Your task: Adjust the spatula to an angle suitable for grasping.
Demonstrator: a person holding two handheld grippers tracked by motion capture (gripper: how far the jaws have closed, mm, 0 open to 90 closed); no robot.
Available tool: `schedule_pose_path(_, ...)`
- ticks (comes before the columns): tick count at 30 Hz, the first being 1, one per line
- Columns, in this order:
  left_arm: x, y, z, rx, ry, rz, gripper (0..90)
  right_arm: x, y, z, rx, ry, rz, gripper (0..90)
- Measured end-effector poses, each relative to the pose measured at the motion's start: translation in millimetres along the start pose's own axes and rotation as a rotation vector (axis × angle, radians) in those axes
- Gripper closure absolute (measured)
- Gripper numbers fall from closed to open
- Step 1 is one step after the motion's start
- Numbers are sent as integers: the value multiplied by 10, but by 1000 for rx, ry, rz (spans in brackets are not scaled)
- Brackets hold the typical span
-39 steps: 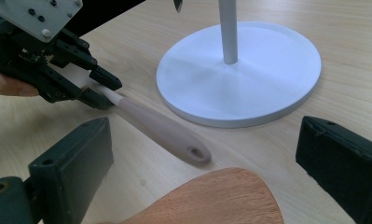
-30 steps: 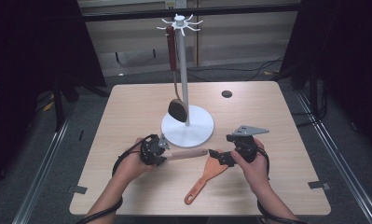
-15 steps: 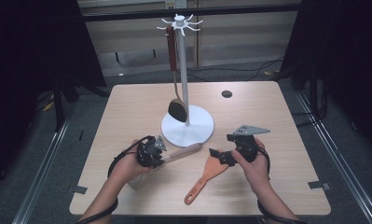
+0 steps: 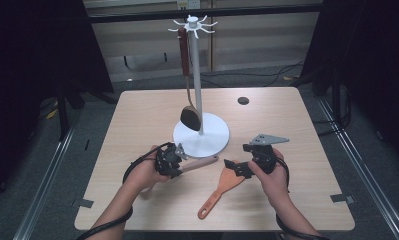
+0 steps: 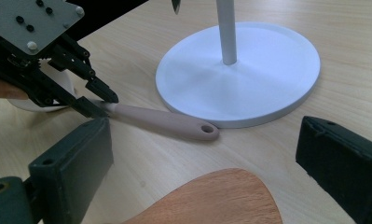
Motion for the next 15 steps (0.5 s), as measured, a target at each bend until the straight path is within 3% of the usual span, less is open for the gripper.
schedule_pose_path(2, -32, 2, 8, 6, 18, 23, 696, 0, -2, -5, 2, -1, 0, 38)
schedule_pose_path(4, -65, -12, 37, 1, 6, 4, 691, 0, -1, -9, 3, -3, 4, 38)
schedule_pose_path(8, -116, 0, 52, 3, 26, 27, 691, 4, -12, -26, 5, -5, 7, 38)
schedule_pose_path(9, -126, -22, 73, 7, 10, 0, 691, 8, -18, -32, 6, -5, 5, 38)
schedule_pose_path(11, -141, 1, 67, 8, 36, 34, 693, 16, -28, -43, 9, -5, 7, 38)
schedule_pose_path(12, -149, -23, 91, 3, 13, 2, 696, 20, -33, -48, 10, -6, 9, 38)
schedule_pose_path(13, -150, 2, 69, -3, 56, 38, 700, 24, -37, -56, 11, -6, 11, 38)
schedule_pose_path(15, -156, 2, 81, -1, 46, 22, 706, 33, -42, -70, 15, -8, 15, 38)
Point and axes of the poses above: each handheld gripper's, and its own axes: z roughly forward along the jaws, x roughly out of its underside, y roughly to its left, the point moved 2 cm from there along z, roughly forward along the jaws, and after that the axes turned 9 degrees about y, right-handed, at the moved point
